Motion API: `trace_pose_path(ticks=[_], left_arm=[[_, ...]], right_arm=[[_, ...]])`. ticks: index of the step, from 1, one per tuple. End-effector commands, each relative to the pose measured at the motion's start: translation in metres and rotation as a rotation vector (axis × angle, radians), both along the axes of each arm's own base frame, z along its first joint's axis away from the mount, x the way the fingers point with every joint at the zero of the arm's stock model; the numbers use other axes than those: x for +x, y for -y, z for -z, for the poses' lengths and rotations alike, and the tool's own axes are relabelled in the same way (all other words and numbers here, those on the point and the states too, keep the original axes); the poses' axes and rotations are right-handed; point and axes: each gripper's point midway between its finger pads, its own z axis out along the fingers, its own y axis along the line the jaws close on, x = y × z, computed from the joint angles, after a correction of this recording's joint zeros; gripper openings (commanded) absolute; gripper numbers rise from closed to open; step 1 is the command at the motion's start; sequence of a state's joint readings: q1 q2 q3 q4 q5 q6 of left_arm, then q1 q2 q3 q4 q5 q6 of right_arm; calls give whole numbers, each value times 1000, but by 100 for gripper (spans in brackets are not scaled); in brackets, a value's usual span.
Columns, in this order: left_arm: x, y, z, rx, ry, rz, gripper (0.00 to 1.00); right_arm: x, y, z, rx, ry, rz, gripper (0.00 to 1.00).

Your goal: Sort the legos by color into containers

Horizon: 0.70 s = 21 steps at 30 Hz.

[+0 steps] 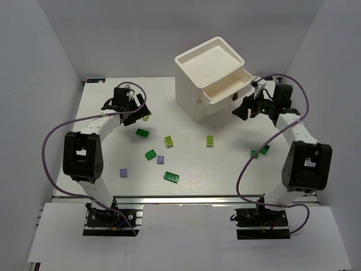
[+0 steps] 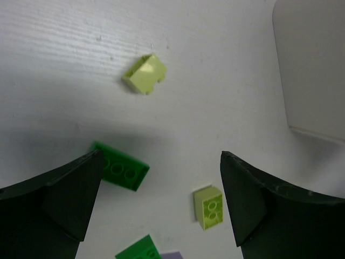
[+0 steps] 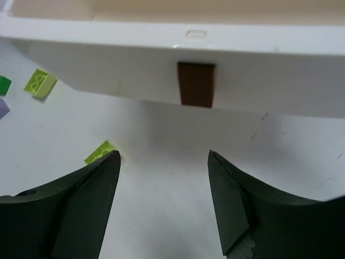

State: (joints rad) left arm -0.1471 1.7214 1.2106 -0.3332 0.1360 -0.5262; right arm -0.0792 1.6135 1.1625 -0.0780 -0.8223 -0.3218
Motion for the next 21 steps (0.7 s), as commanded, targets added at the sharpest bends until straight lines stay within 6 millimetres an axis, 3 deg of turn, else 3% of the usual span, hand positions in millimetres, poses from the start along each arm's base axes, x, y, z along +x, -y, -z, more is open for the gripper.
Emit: trace_pose_path(ticks=[1, 2, 4, 7, 10, 12, 13, 14, 17, 21], left_arm=[[23, -11, -8, 45, 9, -92, 98], [34, -11, -15, 49, 23, -101, 98], [38, -14, 7, 98, -50, -128, 98], [48, -18, 13, 139, -98, -173, 93], [55, -18, 28, 176, -155, -189, 91], [60, -14, 34, 194, -189, -193, 90], [57, -10, 42, 205, -210, -192, 90], [64, -10, 37, 205, -204, -203, 88], [66, -6, 40, 209, -220, -211, 87], [72, 0, 45, 207, -238, -220, 79]], right_arm=[[-22, 2, -13, -28, 28, -18, 72], [-26, 3, -20, -49, 68, -25, 72], [-39, 3, -25, -63, 79, -33, 71], [-59, 1, -32, -76, 91, -72, 61], [-79, -4, -35, -80, 116, -122, 41], [-90, -7, -35, -82, 137, -144, 38], [-98, -8, -35, -76, 149, -154, 38], [-102, -11, -37, -76, 161, -162, 41], [-111, -12, -38, -77, 186, -165, 53], [-120, -12, -34, -81, 191, -166, 55]])
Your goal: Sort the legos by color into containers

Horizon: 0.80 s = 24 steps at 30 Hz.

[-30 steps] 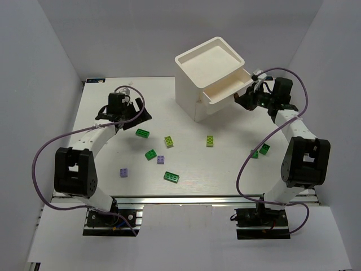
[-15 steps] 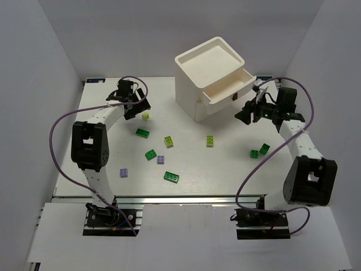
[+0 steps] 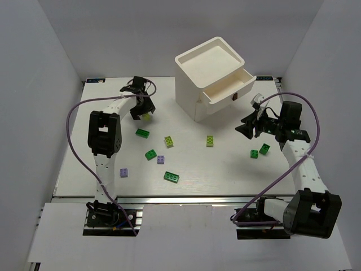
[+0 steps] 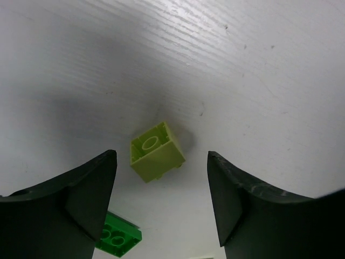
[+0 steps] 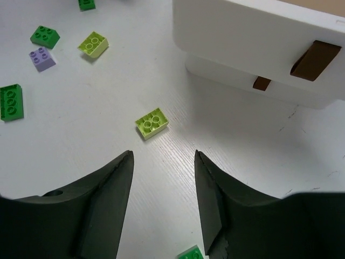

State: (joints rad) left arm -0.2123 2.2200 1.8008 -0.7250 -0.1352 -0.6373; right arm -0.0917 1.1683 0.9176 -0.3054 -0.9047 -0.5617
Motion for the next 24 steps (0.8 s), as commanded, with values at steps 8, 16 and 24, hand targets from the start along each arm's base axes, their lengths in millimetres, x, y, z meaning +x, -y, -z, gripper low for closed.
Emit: trace_pose_path(ticks=[8, 16, 24], left_arm=[[3, 7, -11, 28, -14, -32, 65], [3, 8, -10, 24, -18, -22, 48], [2, 11, -26, 12, 20, 26, 26]], right_arm=[[-20, -4, -4, -8, 58, -42, 55], [-25, -5, -5, -11, 70, -53, 54], [-33, -8, -8, -7, 82, -70, 54]])
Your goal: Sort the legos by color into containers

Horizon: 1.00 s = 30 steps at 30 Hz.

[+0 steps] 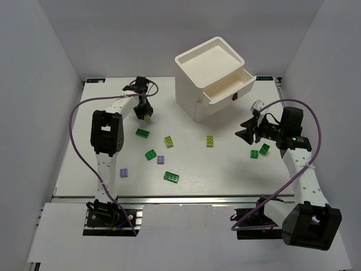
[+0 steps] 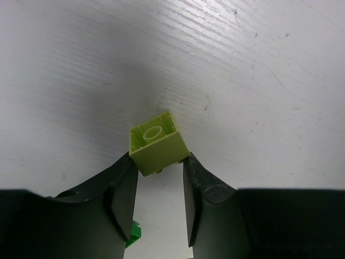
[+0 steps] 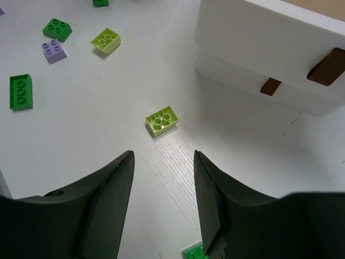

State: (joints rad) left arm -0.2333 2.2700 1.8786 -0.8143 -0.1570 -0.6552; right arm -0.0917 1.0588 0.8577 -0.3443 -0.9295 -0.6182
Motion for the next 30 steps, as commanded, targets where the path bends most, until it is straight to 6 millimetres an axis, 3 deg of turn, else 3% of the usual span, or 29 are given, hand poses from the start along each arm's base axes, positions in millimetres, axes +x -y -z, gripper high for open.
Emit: trace_pose_path(ticks=[1, 6, 7, 9, 10, 11, 16, 18, 21, 22, 25, 26, 27, 30], left_arm=[[7, 7, -36, -26, 90, 42, 24], [-9, 21, -68, -92, 165, 143, 20], [-9, 25, -92, -116, 225, 161, 19], [-18, 41, -116, -183, 273, 242, 19], [-28, 49, -141, -211, 332, 277, 18], [-38, 65, -154, -270, 358, 350, 18], [-81, 99, -218, -401, 525, 531, 15], [-98, 112, -254, -470, 593, 601, 14], [-114, 137, -292, -550, 637, 678, 14], [-119, 149, -314, -581, 668, 705, 14], [-118, 177, -323, -630, 649, 744, 14], [-117, 185, -344, -651, 684, 754, 14], [-108, 197, -331, -660, 639, 753, 14], [-98, 232, -334, -680, 629, 792, 14]], right_arm=[[-9, -4, -3, 9, 23, -32, 54], [-15, -4, -5, 7, 29, -39, 54], [-15, -4, -3, 6, 26, -39, 54], [-17, -5, -3, 9, 23, -43, 54], [-18, -6, -3, 9, 22, -43, 54], [-18, -6, -3, 11, 21, -44, 54], [-19, -8, -3, 15, 12, -51, 54], [-19, -7, -3, 15, 13, -50, 54], [-18, -7, -6, 15, 21, -51, 54], [-17, -7, -8, 17, 23, -52, 54], [-16, -8, -10, 19, 23, -52, 54], [-14, -7, -11, 19, 28, -46, 54], [-14, -7, -12, 26, 23, -39, 54], [-11, -6, -16, 36, 19, -15, 55]])
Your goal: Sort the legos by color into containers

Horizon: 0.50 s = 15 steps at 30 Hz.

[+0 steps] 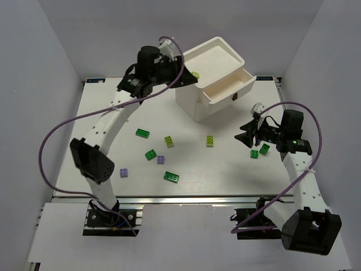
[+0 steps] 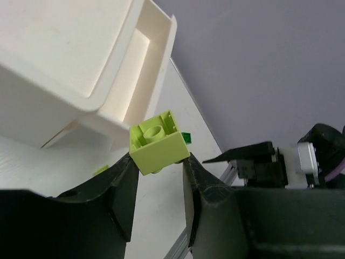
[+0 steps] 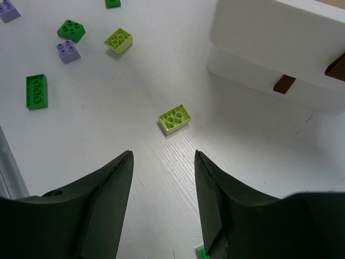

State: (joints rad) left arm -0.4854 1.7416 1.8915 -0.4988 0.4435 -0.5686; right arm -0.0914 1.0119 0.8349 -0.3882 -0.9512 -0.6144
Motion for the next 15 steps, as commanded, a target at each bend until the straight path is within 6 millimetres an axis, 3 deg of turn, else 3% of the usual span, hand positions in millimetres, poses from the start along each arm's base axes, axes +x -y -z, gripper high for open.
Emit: trace_pose_path(ticks=[1, 4, 5, 7, 15], left_arm=[[4, 37, 2, -14, -37, 64, 14], [18, 67, 3, -16, -29, 79, 14], [17, 76, -7, -30, -8, 89, 14], [25, 88, 10, -28, -36, 90, 14], [34, 113, 38, -23, -62, 55, 14]], right_arm=[[5, -2, -18, 21, 41, 5, 55], [5, -2, -22, 25, 47, 11, 56], [5, -1, -23, 23, 50, 15, 56], [3, -2, -25, 25, 55, 21, 56], [-2, -1, -21, 30, 50, 34, 57]])
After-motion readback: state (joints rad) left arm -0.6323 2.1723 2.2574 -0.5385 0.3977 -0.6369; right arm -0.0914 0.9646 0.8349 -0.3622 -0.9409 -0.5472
